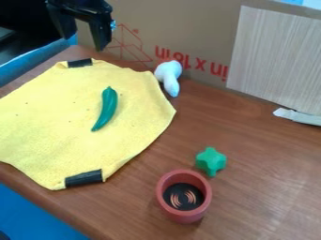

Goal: Fold the cloth from the bottom left to the top right

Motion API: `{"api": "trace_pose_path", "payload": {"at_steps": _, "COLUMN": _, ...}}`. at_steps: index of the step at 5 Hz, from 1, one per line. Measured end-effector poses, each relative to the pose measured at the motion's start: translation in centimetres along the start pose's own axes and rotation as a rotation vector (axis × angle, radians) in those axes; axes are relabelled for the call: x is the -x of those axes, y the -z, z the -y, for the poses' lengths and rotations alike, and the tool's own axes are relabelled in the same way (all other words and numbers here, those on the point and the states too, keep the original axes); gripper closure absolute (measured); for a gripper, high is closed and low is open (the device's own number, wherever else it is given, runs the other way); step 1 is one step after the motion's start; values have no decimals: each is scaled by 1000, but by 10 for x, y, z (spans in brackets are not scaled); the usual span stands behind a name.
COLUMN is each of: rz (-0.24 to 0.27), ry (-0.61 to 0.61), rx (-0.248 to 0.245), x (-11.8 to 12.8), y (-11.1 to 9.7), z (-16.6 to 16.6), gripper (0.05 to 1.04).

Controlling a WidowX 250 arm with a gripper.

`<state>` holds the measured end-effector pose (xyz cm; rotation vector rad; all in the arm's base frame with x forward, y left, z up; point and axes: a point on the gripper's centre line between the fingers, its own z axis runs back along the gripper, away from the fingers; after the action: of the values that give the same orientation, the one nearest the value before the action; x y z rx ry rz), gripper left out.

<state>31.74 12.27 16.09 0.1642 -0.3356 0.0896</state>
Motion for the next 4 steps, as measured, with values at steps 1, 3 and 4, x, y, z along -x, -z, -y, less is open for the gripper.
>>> {"api": "trace_pose_path", "payload": {"at_steps": 1, "rz": -25, "ry": 2, "rx": 16, "x": 4, "y": 9, "z": 3, "gripper": 83}}
{"api": "trace_pose_path", "payload": {"at_steps": 3, "rz": 10, "ry": -16, "rx": 117, "x": 21, "y": 32, "z": 10, "gripper": 84}}
{"api": "trace_pose_path", "payload": {"at_steps": 4, "rz": 30, "ry": -101, "rx": 113, "x": 27, "y": 43, "z": 11, "gripper": 83}}
